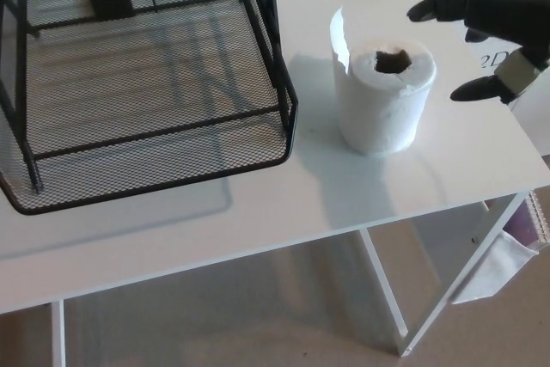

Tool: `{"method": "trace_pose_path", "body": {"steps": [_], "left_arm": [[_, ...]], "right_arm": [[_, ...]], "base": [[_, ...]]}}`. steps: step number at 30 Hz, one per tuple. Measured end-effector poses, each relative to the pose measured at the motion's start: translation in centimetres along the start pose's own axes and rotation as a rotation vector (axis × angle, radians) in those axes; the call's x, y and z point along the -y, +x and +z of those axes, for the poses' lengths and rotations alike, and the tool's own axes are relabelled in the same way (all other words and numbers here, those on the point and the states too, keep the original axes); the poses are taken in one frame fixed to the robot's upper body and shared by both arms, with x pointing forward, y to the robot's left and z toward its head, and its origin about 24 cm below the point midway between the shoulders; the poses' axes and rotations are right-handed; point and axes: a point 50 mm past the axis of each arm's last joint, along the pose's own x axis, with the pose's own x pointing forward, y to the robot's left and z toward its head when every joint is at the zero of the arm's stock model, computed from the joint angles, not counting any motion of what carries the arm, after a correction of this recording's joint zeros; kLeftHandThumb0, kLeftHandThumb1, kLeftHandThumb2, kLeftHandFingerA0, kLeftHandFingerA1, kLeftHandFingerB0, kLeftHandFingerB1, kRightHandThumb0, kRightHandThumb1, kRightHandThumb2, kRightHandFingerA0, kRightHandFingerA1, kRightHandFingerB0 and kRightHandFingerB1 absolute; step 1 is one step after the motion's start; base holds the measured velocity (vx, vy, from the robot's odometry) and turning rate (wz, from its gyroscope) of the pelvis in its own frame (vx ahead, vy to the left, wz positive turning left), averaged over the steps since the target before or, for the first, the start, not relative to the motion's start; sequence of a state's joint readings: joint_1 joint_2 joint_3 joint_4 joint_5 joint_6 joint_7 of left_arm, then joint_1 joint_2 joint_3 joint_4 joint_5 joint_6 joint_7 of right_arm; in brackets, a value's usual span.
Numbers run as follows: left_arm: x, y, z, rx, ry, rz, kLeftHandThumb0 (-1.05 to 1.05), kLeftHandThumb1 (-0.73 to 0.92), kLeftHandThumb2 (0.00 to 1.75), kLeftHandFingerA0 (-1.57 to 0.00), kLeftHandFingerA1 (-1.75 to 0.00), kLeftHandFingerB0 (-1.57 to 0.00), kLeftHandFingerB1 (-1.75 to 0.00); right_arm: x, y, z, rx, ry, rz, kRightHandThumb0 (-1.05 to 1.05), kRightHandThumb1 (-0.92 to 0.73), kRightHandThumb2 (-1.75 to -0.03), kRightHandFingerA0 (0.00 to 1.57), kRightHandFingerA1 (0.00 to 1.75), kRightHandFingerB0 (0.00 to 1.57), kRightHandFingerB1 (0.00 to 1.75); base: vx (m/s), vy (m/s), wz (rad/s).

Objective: The robot walks towards a desk on which a file tray is kept in the middle and a toilet paper roll is kept on its right. The robot uses its right hand to hook on finger in the gap of the roll and grabs it, lifts it and places it on the tray.

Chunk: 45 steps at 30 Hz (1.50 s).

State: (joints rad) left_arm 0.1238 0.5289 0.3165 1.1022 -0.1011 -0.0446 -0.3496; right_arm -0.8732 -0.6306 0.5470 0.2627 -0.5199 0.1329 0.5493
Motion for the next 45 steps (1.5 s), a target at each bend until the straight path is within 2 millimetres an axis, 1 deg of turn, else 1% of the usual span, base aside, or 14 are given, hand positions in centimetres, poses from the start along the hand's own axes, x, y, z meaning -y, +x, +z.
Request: {"method": "trace_pose_path", "body": {"steps": [9, 13, 20, 21, 22, 23, 29, 30, 31, 33, 35, 37, 38, 45], "left_arm": [[0.2, 0.0, -0.1, -0.006, 0.026, -0.015, -0.69, 0.92, 0.70, -0.39, -0.48, -0.28, -0.40], [0.3, 0.0, 0.0, 0.001, 0.027, -0.016, -0.69, 0.92, 0.67, -0.45, -0.52, -0.31, -0.42], [0.3, 0.1, 0.4, 0.014, 0.025, -0.014, -0.66, 0.92, 0.69, -0.41, -0.49, -0.29, -0.41], [0.3, 0.1, 0.4, 0.015, 0.025, -0.014, -0.66, 0.92, 0.70, -0.39, -0.49, -0.28, -0.41], [0.3, 0.1, 0.4, 0.014, 0.026, -0.014, -0.66, 0.92, 0.70, -0.39, -0.49, -0.28, -0.41], [0.4, 0.1, 0.4, 0.014, 0.027, -0.015, -0.66, 0.92, 0.68, -0.42, -0.51, -0.30, -0.41], [0.7, 0.3, 0.7, 0.019, 0.027, -0.014, -0.67, 0.92, 0.68, -0.41, -0.51, -0.29, -0.41], [0.7, 0.4, 0.7, 0.019, 0.026, -0.012, -0.67, 0.92, 0.69, -0.42, -0.52, -0.29, -0.42], [0.7, 0.4, 0.7, 0.019, 0.026, -0.012, -0.68, 0.92, 0.68, -0.41, -0.52, -0.29, -0.41], [0.7, 0.4, 0.7, 0.018, 0.025, -0.012, -0.69, 0.92, 0.68, -0.44, -0.52, -0.32, -0.42], [0.7, 0.4, 0.6, 0.014, 0.025, -0.013, -0.69, 0.92, 0.68, -0.41, -0.50, -0.30, -0.40], [0.7, 0.4, 0.4, 0.004, 0.023, -0.013, -0.69, 0.92, 0.67, -0.43, -0.51, -0.32, -0.40], [0.7, 0.4, 0.4, 0.001, 0.022, -0.013, -0.70, 0.92, 0.67, -0.41, -0.51, -0.31, -0.41], [0.8, 0.4, 0.2, -0.008, 0.031, -0.017, -0.69, 0.91, 0.67, -0.48, -0.55, -0.35, -0.42]], "right_arm": [[-0.5, 0.5, 0.9, 0.013, -0.030, 0.018, -0.53, -0.64, -0.60, 0.16, 0.42, 0.11, 0.32], [-0.7, 0.8, 1.2, 0.013, -0.032, 0.028, -0.51, -0.64, -0.60, 0.42, 0.70, 0.14, 0.32], [-2.5, 1.4, 0.6, -0.022, -0.041, 0.081, -0.54, -0.62, -0.58, 0.43, 0.72, 0.13, 0.34], [-3.0, 1.5, 0.4, -0.029, -0.041, 0.091, -0.59, -0.49, -0.83, 0.39, 0.67, 0.08, 0.44], [-3.4, 1.7, 0.3, -0.035, -0.043, 0.101, -0.59, -0.49, -0.83, 0.39, 0.67, 0.08, 0.44], [-3.7, 1.8, 0.3, -0.040, -0.049, 0.109, -0.54, -0.63, -0.59, 0.42, 0.64, 0.15, 0.32], [-4.2, 2.2, 0.6, -0.047, -0.071, 0.108, -0.53, -0.63, -0.60, 0.35, 0.57, 0.14, 0.32], [-4.2, 2.2, 0.7, -0.048, -0.075, 0.106, -0.59, -0.49, -0.82, 0.31, 0.61, 0.08, 0.43], [-4.3, 2.3, 0.7, -0.050, -0.078, 0.105, -0.54, -0.62, -0.58, 0.37, 0.61, 0.15, 0.33], [-4.3, 2.4, 0.8, -0.050, -0.082, 0.103, -0.54, -0.63, -0.58, 0.41, 0.65, 0.15, 0.32], [-4.3, 2.5, 1.0, -0.046, -0.081, 0.100, -0.59, -0.49, -0.83, 0.39, 0.67, 0.09, 0.44], [-4.4, 2.6, 1.4, -0.040, -0.078, 0.098, -0.59, -0.49, -0.82, 0.39, 0.65, 0.10, 0.44], [-4.4, 2.7, 1.6, -0.038, -0.078, 0.096, -0.55, -0.64, -0.58, 0.41, 0.62, 0.15, 0.33], [-4.5, 2.7, 2.0, -0.036, -0.103, 0.086, -0.55, -0.61, -0.58, 0.54, 0.65, 0.16, 0.33]], "base": [[0.00, 0.000, 0.00], [0.00, 0.000, 0.00], [0.00, 0.000, 0.00], [0.00, 0.000, 0.00], [0.00, 0.000, 0.00], [0.00, 0.000, 0.00], [0.00, 0.000, 0.00], [0.00, 0.000, 0.00], [0.00, 0.000, 0.00], [0.00, 0.000, 0.00], [0.00, 0.000, 0.00], [0.00, 0.000, 0.00], [0.00, 0.000, 0.00], [0.00, 0.000, 0.00]]}}
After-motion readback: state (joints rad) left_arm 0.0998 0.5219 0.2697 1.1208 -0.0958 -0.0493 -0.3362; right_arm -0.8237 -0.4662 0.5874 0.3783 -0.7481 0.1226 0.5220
